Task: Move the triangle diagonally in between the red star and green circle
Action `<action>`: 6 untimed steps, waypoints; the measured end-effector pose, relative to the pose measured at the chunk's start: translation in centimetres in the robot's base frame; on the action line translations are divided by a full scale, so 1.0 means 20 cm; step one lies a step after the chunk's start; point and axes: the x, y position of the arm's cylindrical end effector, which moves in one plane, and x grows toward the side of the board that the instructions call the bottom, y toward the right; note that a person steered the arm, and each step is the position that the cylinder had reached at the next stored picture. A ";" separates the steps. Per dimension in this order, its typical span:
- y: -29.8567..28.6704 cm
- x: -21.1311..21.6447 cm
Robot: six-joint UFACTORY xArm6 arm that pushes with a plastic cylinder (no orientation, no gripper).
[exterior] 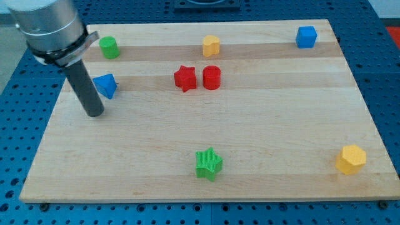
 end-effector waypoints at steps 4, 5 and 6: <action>0.18 -0.46; 0.03 -0.46; 0.00 -0.56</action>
